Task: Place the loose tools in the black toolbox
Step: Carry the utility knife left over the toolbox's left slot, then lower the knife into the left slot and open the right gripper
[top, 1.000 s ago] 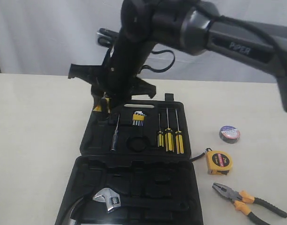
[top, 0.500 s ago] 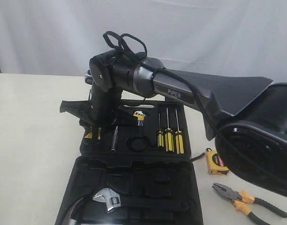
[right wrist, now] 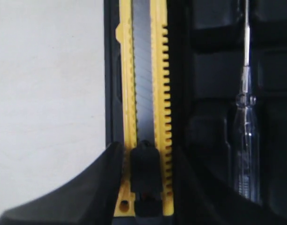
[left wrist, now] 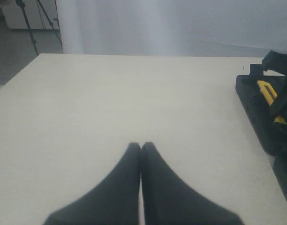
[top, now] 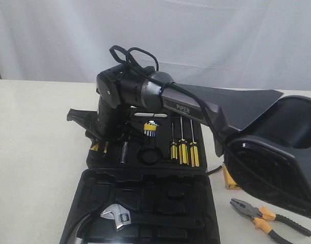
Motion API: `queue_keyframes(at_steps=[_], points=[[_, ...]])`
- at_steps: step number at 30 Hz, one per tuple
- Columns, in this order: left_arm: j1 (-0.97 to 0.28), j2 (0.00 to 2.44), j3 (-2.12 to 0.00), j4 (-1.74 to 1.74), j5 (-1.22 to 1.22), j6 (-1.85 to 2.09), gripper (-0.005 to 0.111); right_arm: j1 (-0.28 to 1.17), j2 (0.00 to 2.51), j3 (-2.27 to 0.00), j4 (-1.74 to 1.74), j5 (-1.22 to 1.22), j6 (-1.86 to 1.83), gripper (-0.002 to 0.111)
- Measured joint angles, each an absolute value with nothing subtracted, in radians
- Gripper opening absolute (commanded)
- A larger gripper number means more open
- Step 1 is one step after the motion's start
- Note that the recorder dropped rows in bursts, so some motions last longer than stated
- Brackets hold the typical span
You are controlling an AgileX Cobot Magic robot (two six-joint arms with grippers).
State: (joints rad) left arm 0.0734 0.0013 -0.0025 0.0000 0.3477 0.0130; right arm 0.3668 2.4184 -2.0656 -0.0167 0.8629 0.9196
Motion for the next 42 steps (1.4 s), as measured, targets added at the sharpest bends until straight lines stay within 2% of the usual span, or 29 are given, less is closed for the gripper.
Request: queue_keyframes(at_steps=[22,24,29,31,42], points=[[0.073,0.001,-0.003,0.0,0.348,0.013,0.0,0.38,2.432,-2.068,-0.065,0.885,0.837,0.01],[0.073,0.001,-0.003,0.0,0.348,0.013,0.0,0.38,2.432,-2.068,-0.065,0.885,0.837,0.017],[0.073,0.001,-0.003,0.0,0.348,0.013,0.0,0.38,2.432,-2.068,-0.065,0.885,0.837,0.054],[0.073,0.001,-0.003,0.0,0.348,0.013,0.0,0.38,2.432,-2.068,-0.065,0.885,0.837,0.061],[0.073,0.001,-0.003,0.0,0.348,0.013,0.0,0.38,2.428,-2.068,-0.067,0.885,0.841,0.063]])
